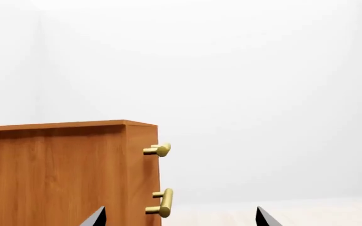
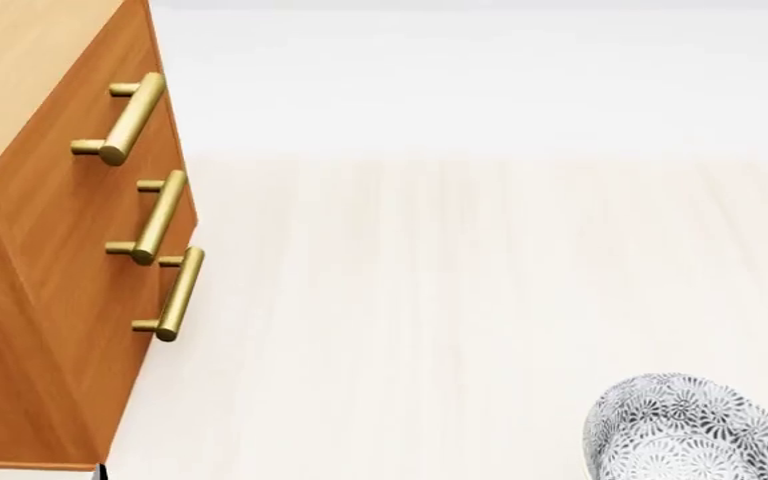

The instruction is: Put the bowl on top of the cabinet.

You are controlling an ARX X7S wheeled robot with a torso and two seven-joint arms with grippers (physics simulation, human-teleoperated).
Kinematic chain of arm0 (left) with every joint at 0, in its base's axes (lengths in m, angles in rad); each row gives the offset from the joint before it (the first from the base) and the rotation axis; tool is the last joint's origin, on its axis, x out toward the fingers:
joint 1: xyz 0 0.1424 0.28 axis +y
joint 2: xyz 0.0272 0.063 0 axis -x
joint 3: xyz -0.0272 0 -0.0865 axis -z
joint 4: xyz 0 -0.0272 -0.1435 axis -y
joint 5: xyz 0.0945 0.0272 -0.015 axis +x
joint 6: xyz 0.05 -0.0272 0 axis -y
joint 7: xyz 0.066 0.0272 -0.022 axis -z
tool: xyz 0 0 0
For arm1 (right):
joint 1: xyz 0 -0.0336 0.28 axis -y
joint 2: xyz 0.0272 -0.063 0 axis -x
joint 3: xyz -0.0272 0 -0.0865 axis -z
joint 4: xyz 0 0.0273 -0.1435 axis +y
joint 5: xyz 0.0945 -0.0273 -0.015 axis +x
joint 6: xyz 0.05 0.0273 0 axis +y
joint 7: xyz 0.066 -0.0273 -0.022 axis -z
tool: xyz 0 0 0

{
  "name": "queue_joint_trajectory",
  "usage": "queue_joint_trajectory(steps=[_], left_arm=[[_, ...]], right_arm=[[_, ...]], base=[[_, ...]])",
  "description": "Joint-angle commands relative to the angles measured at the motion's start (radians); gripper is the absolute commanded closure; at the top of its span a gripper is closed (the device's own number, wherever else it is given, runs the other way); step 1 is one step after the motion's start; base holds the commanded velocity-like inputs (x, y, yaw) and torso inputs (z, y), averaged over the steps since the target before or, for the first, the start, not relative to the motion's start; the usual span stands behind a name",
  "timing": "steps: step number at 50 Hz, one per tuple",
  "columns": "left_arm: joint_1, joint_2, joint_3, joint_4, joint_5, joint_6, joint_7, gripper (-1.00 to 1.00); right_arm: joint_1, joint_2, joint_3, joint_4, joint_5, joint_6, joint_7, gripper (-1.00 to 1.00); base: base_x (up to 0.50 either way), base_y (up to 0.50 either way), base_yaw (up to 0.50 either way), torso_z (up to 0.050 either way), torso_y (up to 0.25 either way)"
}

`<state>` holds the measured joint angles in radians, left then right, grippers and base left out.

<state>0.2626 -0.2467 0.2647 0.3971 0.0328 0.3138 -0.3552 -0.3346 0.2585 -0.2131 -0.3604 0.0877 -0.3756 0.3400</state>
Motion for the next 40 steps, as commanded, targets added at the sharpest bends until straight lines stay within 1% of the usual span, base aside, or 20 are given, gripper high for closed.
queue_joint_trajectory(steps=[1, 6, 23, 25, 27, 29, 37, 40], left_arm=[[-0.004, -0.005, 0.006, -0.004, 0.000, 0.000, -0.006, -1.00], [-0.003, -0.007, 0.007, -0.003, 0.000, 0.001, -0.009, -1.00], [-0.009, -0.014, 0.013, -0.008, -0.006, -0.001, -0.016, -1.00], [-0.010, -0.015, 0.014, -0.009, -0.010, -0.002, -0.016, -1.00], [-0.010, -0.015, 0.015, -0.010, -0.006, -0.001, -0.018, -1.00], [-0.010, -0.016, 0.015, -0.009, -0.008, -0.002, -0.019, -1.00], [-0.017, -0.017, 0.019, -0.016, -0.011, -0.005, -0.022, -1.00], [-0.019, -0.018, 0.021, -0.018, -0.010, -0.006, -0.023, -1.00]], right_arm=[[0.007, 0.003, -0.007, 0.003, -0.003, 0.005, 0.005, -1.00], [0.015, -0.008, 0.004, 0.001, -0.010, 0.029, 0.030, -1.00], [0.023, 0.001, -0.012, 0.013, -0.012, 0.029, 0.030, -1.00], [0.034, -0.009, -0.007, 0.015, -0.026, 0.064, 0.048, -1.00], [0.058, -0.018, -0.007, 0.019, -0.034, 0.138, 0.062, -1.00], [0.058, -0.024, 0.001, 0.017, -0.046, 0.137, 0.080, -1.00], [0.035, -0.035, 0.061, -0.044, 0.047, 0.150, 0.125, -1.00], [0.028, -0.037, 0.096, -0.077, 0.124, 0.169, 0.143, -1.00]], base=[[0.48, 0.00, 0.00, 0.000, 0.000], [0.33, 0.00, 0.00, 0.000, 0.000], [0.00, 0.00, 0.00, 0.000, 0.000], [0.00, 0.00, 0.00, 0.000, 0.000], [0.00, 0.00, 0.00, 0.000, 0.000], [0.00, 0.00, 0.00, 0.000, 0.000], [0.00, 0.00, 0.00, 0.000, 0.000], [0.00, 0.00, 0.00, 0.000, 0.000]])
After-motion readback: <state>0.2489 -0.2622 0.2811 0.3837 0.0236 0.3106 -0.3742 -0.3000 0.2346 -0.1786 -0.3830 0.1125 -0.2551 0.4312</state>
